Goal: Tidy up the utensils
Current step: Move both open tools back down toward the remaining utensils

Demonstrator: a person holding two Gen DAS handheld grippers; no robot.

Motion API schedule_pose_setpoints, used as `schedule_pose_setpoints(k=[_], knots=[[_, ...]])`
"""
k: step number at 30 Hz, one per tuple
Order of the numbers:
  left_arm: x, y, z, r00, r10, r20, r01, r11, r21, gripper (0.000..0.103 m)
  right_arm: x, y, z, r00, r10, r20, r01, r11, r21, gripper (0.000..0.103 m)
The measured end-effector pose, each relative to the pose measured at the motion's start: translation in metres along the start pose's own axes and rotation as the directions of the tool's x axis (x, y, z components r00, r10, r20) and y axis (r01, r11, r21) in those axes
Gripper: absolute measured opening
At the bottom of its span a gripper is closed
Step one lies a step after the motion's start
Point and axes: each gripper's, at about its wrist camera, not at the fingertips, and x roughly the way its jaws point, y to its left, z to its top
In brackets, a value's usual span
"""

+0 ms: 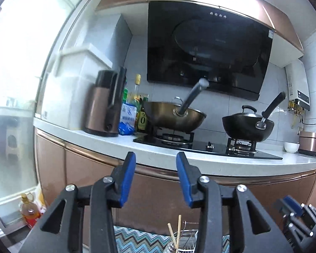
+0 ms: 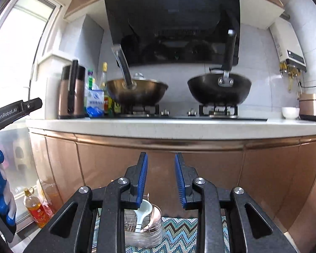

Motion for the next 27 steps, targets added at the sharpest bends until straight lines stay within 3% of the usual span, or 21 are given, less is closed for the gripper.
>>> schedule_pose_setpoints(k=[9, 14, 21, 25, 27], knots=[[-0.064, 0.022, 0.026, 0.998, -0.027, -0.062, 0.029, 0.999, 0.030, 0.038, -0.069, -0.001, 0.032, 0.998, 0.048, 0.032, -0.049, 0.998, 0.028, 0.026], [-0.085, 0.035, 0.023, 0.989, -0.049, -0.140, 0.054, 0.998, 0.036, 0.038, -0.090, -0.002, 0.036, 0.997, 0.070, 0.035, -0.072, 0.997, 0.043, 0.026], [-0.106, 0.040, 0.010, 0.982, -0.048, -0.181, 0.060, 0.996, 0.060, 0.038, -0.114, -0.014, 0.026, 0.997, 0.071, 0.027, -0.073, 0.994, 0.076, 0.026], [-0.103, 0.038, -0.006, 0.961, -0.086, -0.263, 0.103, 0.993, 0.049, 0.038, -0.116, -0.025, 0.013, 0.998, 0.068, -0.012, -0.066, 0.993, 0.099, 0.026], [-0.095, 0.035, -0.020, 0.934, -0.113, -0.338, 0.133, 0.991, 0.035, 0.038, -0.113, -0.031, 0.005, 0.997, 0.071, -0.043, -0.066, 0.992, 0.112, 0.026]])
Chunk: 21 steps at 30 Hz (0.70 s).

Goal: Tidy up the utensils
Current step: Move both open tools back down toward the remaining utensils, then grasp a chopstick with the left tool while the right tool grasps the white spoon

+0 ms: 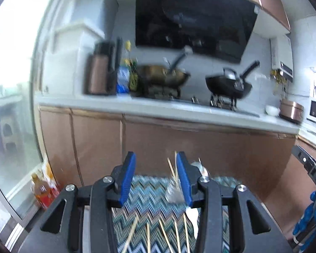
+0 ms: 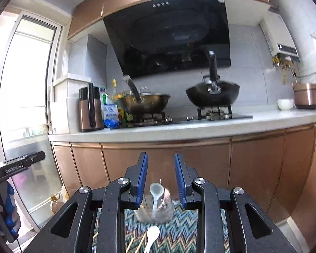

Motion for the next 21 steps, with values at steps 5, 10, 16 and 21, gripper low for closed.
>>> schedule_pose_setpoints(k=[5, 10, 16, 21], knots=[[0.029, -0.003, -0.025, 0.989, -0.039, -0.143, 0.036, 0.999, -0.023, 0.038, 0.009, -0.020, -0.020, 0.997, -0.002, -0.075, 0.005, 0.999, 0.038, 0.026], [0.057, -0.002, -0.050, 0.967, -0.050, -0.249, 0.040, 0.998, -0.044, 0.038, 0.020, -0.037, -0.041, 0.989, 0.005, -0.150, 0.005, 0.998, 0.062, 0.026], [0.101, -0.008, -0.083, 0.888, -0.149, -0.436, 0.121, 0.988, -0.092, 0.038, 0.045, -0.047, -0.076, 0.961, 0.057, -0.271, -0.035, 0.996, 0.084, 0.026], [0.143, -0.015, -0.114, 0.790, -0.212, -0.575, 0.158, 0.977, -0.144, 0.038, 0.076, -0.053, -0.111, 0.907, 0.139, -0.398, -0.092, 0.987, 0.134, 0.026]])
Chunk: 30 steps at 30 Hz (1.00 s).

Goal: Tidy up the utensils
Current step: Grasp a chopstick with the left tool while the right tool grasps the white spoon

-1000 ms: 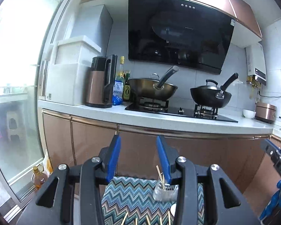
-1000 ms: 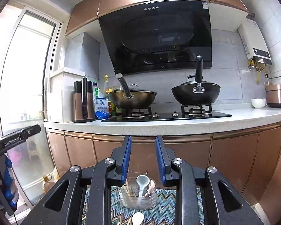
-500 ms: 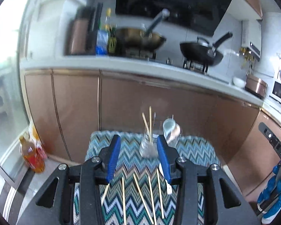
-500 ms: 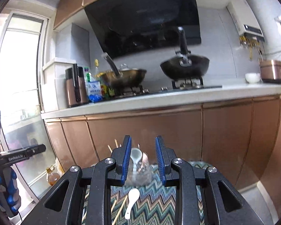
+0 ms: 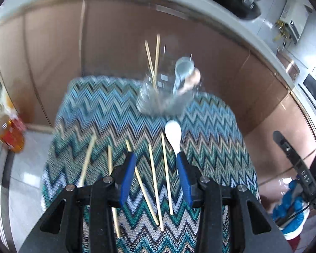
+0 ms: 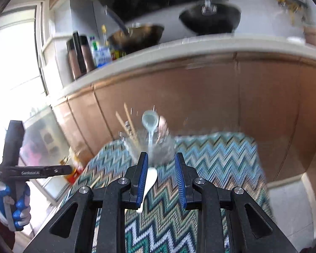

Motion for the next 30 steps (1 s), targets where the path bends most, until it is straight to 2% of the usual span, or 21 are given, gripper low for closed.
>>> schedule_pose_setpoints(k=[5, 8, 11, 13, 20, 27, 30], knots=[[0.049, 0.002, 0.003, 0.990, -0.027, -0.136, 0.026, 1.000, -0.014, 0.037, 0.041, -0.012, -0.015, 0.991, 0.054, -0.121, -0.051, 0.998, 0.033, 0.026], [0.083, 0.003, 0.006, 0.974, -0.031, -0.223, 0.025, 0.999, -0.028, 0.037, 0.064, -0.016, -0.021, 0.979, 0.088, -0.185, -0.081, 0.996, 0.044, 0.026], [0.111, 0.004, 0.010, 0.957, -0.026, -0.290, 0.016, 0.999, -0.038, 0.030, 0.086, -0.021, -0.024, 0.962, 0.126, -0.243, -0.114, 0.991, 0.065, 0.026], [0.124, 0.005, 0.012, 0.949, -0.013, -0.314, 0.002, 0.999, -0.034, 0.029, 0.105, -0.025, -0.027, 0.945, 0.153, -0.289, -0.135, 0.987, 0.081, 0.026], [0.157, 0.006, 0.017, 0.926, 0.015, -0.376, -0.023, 1.000, -0.018, 0.019, 0.145, -0.029, -0.032, 0.909, 0.199, -0.365, -0.173, 0.980, 0.103, 0.026], [0.181, 0.010, 0.024, 0.904, 0.018, -0.426, -0.029, 0.999, -0.019, 0.014, 0.192, -0.031, -0.031, 0.846, 0.297, -0.444, -0.243, 0.954, 0.175, 0.025], [0.188, 0.013, 0.025, 0.900, 0.009, -0.436, -0.021, 1.000, -0.022, 0.012, 0.213, -0.028, -0.028, 0.828, 0.302, -0.472, -0.244, 0.953, 0.181, 0.025]])
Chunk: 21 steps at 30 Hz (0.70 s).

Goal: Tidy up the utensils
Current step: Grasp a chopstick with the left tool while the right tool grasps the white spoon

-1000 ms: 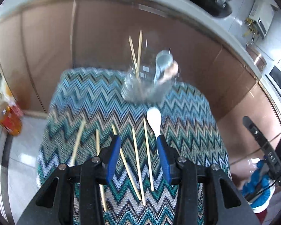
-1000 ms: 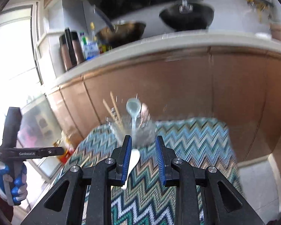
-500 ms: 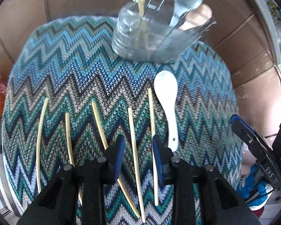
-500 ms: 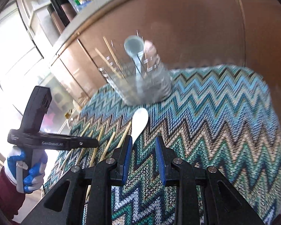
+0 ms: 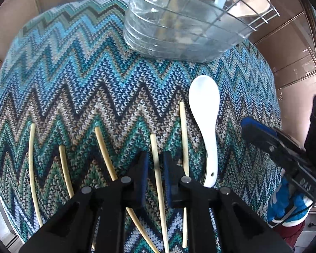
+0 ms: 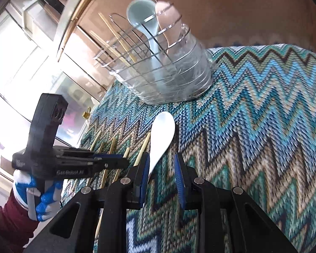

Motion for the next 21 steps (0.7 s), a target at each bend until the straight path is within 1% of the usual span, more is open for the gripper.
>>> schedule_pose_setpoints(k=[2, 9, 12, 16, 17, 21], knots=[[0.001, 0.000, 0.002, 1.000, -0.004, -0.002, 0.004, 1.000, 0.007, 0.011, 0.011, 0.001, 0.008, 1.000, -0.004, -0.017, 0.004, 1.000, -0.005, 0.025], [0.000, 0.008, 0.005, 1.000, -0.022, -0.005, 0.022, 1.000, -0.006, 0.007, 0.040, 0.000, 0.036, 0.997, -0.058, -0.057, 0.056, 0.998, -0.032, 0.025], [-0.003, 0.012, 0.005, 1.000, -0.018, -0.002, 0.018, 1.000, -0.002, 0.007, 0.051, -0.004, 0.043, 0.995, -0.054, -0.079, 0.051, 0.998, -0.036, 0.020], [0.003, 0.006, 0.008, 1.000, -0.006, 0.006, 0.006, 1.000, -0.002, 0.006, 0.061, -0.003, 0.046, 0.995, -0.022, -0.101, 0.018, 0.999, -0.046, 0.007], [0.004, 0.003, 0.008, 1.000, -0.002, 0.009, 0.002, 1.000, 0.001, 0.006, 0.061, -0.002, 0.043, 0.994, -0.015, -0.104, 0.009, 0.998, -0.054, 0.006], [0.004, -0.001, 0.003, 1.000, -0.004, 0.019, 0.004, 1.000, -0.006, 0.005, 0.058, 0.000, 0.039, 0.996, -0.018, -0.090, 0.012, 0.998, -0.069, 0.005]])
